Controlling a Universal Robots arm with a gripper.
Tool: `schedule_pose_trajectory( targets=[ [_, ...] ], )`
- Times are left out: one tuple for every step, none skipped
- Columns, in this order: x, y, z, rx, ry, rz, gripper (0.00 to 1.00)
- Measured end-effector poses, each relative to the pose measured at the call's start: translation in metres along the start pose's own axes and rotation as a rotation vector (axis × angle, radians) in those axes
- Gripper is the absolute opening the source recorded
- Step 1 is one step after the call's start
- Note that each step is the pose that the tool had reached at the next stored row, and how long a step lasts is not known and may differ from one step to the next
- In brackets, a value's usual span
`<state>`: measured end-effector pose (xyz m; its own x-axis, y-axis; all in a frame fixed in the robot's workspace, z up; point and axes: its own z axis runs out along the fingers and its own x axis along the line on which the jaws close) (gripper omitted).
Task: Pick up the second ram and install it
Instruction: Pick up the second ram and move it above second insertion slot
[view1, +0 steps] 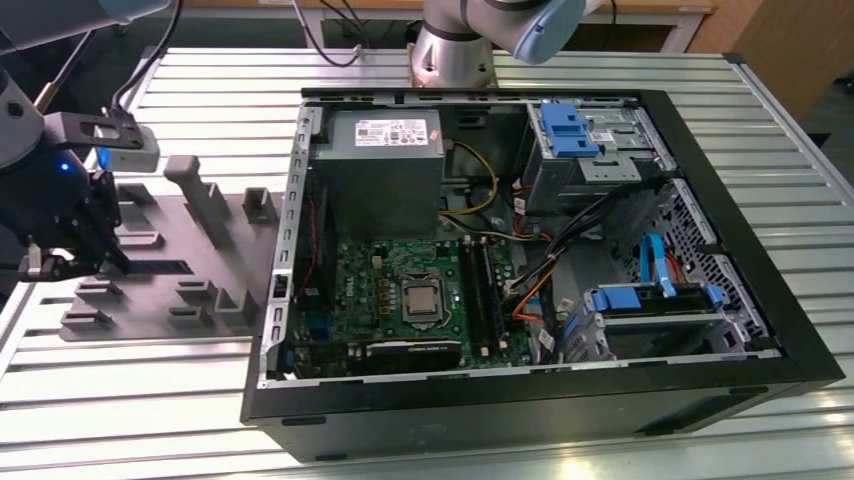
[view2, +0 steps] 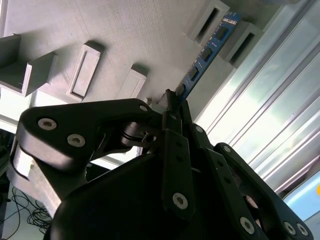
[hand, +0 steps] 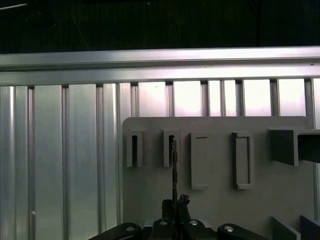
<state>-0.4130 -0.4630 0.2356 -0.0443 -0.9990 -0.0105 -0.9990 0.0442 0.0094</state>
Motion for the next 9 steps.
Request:
schedule_pose_trajectory(
  targets=[
    [0.0, 0.0, -0.0006, 0.0, 0.0, 0.0, 0.14],
    [0.0, 0.0, -0.0012, -0.0001, 0.0, 0.0, 0.14],
    [0.0, 0.0, -0.0017, 0.0001, -0.0001, 0.0, 0.14],
    [0.0, 0.0, -0.0022, 0.0, 0.0, 0.0, 0.14],
    [-0.0001, 0.0, -0.0028, 0.0, 0.0, 0.0, 0.14],
    [0.0, 0.0, -0.0033, 0.0, 0.0, 0.0, 0.14],
    [0.0, 0.0, -0.0037, 0.0001, -0.0001, 0.0, 0.14],
    [-0.0001, 0.0, -0.0041, 0.0001, -0.0001, 0.0, 0.14],
    [0.0, 0.0, -0.0046, 0.0001, 0.0, 0.0, 0.14]
  ],
)
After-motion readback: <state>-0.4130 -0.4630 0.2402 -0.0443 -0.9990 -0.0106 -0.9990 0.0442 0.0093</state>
